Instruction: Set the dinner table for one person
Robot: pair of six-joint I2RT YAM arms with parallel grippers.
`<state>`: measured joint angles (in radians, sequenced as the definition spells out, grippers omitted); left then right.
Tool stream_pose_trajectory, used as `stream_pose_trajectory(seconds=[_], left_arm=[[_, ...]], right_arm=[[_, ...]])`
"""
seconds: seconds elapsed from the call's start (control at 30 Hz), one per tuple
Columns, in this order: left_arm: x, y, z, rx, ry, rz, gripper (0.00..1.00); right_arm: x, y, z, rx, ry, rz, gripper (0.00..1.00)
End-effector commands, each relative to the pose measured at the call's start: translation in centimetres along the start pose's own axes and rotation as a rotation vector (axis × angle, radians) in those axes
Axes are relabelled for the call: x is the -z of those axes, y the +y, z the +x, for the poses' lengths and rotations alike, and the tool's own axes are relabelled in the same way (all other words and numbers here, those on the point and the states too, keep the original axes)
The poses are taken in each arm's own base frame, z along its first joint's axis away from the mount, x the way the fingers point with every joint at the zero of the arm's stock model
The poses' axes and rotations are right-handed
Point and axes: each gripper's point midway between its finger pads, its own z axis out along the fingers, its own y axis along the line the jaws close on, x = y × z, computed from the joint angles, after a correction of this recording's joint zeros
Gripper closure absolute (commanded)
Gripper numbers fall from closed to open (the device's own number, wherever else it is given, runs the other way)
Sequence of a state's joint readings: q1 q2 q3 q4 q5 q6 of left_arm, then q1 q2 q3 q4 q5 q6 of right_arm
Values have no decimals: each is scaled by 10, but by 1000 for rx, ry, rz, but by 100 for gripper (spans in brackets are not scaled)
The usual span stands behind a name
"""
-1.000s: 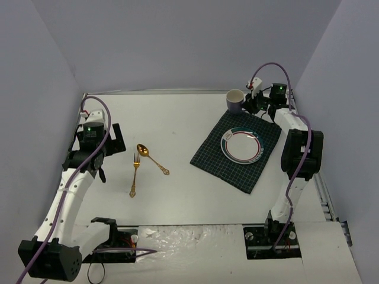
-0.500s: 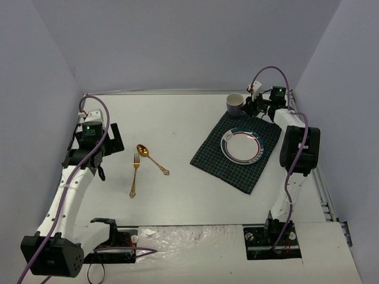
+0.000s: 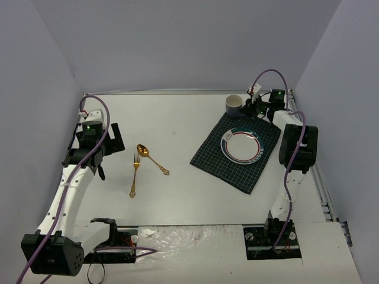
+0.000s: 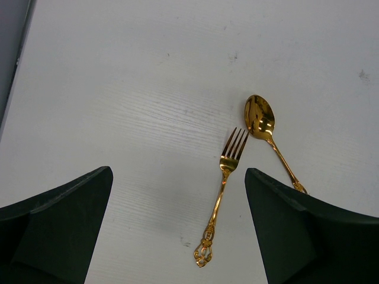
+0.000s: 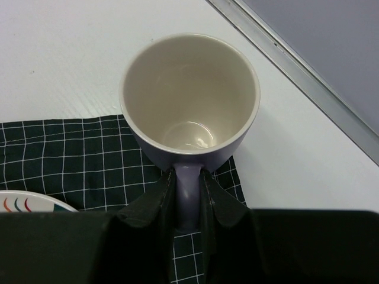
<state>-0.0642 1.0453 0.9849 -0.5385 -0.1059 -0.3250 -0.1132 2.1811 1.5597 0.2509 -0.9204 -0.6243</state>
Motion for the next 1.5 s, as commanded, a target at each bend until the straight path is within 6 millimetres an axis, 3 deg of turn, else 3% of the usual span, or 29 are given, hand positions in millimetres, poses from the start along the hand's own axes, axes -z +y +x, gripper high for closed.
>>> stream_pose_trajectory(seconds=[0.0,0.3,0.5,0.7,0.83,1.0,1.13,1.27,1.3,1.47], left_arm=[[0,-4,-19,14,-73,22,9],[-1,-5,-19,12,-70,23,9],[-2,-6,-18,10,-65,26,9],[0,-5,-19,14,-68,26,9],[1,-5,-18,19,-65,25,9],[6,-3,-21,28,-76,19,9],[11,-5,-22,36,-82,37,9],[14,-5,-21,46,-84,39,8],[15,-4,-21,51,-86,33,8],[20,1,-20,60,-92,14,8]], right_arm=[[8,-28,-53,151,-152,34,98],[7,-33,-34,137,-121,58,73],[14,-39,-42,155,-125,83,58],[29,-43,-62,166,-133,142,36],[53,-50,-94,152,-169,254,23],[90,-48,-123,101,-214,405,16],[110,-25,-146,40,-254,418,10],[122,14,-172,-53,-261,498,9],[124,16,-167,-78,-232,549,9],[95,116,-184,-188,-204,434,9]])
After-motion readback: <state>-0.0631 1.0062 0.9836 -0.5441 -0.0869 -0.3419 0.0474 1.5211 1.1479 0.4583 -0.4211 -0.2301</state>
